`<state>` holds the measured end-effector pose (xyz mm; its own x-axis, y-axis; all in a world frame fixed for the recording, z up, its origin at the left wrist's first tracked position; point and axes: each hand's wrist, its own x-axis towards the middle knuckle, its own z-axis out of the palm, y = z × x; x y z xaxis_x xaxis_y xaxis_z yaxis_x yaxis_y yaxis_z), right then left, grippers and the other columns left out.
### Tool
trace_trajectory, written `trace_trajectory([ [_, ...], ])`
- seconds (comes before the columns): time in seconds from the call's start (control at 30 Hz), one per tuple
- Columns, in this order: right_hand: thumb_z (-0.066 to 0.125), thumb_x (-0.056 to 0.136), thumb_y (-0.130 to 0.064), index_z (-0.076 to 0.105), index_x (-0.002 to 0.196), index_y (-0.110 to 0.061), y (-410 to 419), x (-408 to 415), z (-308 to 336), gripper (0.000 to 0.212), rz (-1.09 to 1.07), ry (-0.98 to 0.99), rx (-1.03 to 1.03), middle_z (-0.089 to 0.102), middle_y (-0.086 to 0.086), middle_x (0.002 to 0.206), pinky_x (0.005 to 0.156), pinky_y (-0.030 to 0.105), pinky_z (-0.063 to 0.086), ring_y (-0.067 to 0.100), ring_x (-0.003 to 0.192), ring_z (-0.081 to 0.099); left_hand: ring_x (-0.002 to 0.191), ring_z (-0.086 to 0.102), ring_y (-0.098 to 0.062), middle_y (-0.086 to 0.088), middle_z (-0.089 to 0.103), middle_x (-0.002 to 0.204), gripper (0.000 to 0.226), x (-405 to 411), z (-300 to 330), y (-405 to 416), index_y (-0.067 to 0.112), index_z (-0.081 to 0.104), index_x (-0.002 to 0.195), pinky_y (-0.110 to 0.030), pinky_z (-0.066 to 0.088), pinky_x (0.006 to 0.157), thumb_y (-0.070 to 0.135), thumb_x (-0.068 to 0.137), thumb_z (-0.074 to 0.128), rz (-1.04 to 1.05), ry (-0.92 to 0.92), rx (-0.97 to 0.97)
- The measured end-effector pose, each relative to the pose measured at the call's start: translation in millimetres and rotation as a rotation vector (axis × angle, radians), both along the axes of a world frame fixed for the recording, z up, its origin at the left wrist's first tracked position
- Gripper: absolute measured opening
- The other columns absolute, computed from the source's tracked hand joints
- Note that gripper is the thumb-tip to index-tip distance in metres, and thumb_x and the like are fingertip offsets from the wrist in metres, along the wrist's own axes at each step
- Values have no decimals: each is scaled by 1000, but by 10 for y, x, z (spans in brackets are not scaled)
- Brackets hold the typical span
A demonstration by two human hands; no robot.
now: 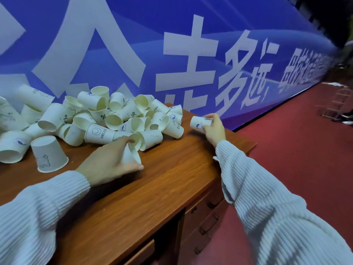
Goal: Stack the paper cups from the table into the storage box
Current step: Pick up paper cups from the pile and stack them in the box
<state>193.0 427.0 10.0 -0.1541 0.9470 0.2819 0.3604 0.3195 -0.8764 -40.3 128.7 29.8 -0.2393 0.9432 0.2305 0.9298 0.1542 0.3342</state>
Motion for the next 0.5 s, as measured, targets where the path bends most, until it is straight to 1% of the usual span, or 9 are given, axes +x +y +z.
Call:
trace_trajectory([
  [0.07,62,94,-1,47,136,-22,-154,-7,-1,49,51,3,-31,56,5,133,93,37,60,24,120,60,119,61,-26,3,61,134,100,8,79,-29,31,38,144,-44,50,93,85,64,66,12,-15,19],
  [0.13,61,95,-2,43,141,-21,-303,-1,21,52,72,-4,-39,55,8,137,96,39,58,25,122,60,123,59,-27,1,60,138,105,21,116,-69,31,39,144,-47,50,97,89,59,60,22,-22,75],
  [0.27,61,98,-3,40,144,-18,-604,4,38,53,77,12,-37,53,12,142,94,36,60,27,125,59,132,49,-30,-6,60,139,113,34,129,-195,24,42,148,-50,46,102,90,58,58,54,35,161],
  [0.33,60,99,-3,39,146,-19,-763,-47,108,53,110,65,-29,52,11,143,89,32,61,27,125,60,133,48,-32,-6,58,142,111,11,175,-261,21,41,150,-49,43,105,82,62,69,60,21,207],
  [0.4,59,99,-5,37,147,-19,-950,-168,250,54,197,115,3,54,10,142,77,21,60,23,121,62,137,47,-30,-5,53,148,103,-44,236,-331,17,39,153,-45,39,108,62,70,83,82,-41,267],
  [0.43,58,99,-6,36,148,-19,-1060,-257,334,55,248,119,40,55,8,140,72,17,58,19,116,62,139,46,-28,-5,51,150,101,-80,270,-380,16,39,153,-43,37,110,54,72,85,99,-68,304],
  [0.47,58,100,-8,34,149,-19,-1179,-361,426,55,303,121,80,56,7,137,72,17,57,15,111,63,140,45,-27,-6,50,151,100,-126,301,-438,14,38,153,-43,36,111,51,74,86,119,-85,339],
  [0.5,58,100,-10,32,149,-20,-1302,-474,520,56,357,126,115,58,6,133,75,19,58,13,107,65,140,44,-27,-7,49,152,99,-187,328,-496,13,38,153,-43,36,112,50,75,85,142,-89,368],
])
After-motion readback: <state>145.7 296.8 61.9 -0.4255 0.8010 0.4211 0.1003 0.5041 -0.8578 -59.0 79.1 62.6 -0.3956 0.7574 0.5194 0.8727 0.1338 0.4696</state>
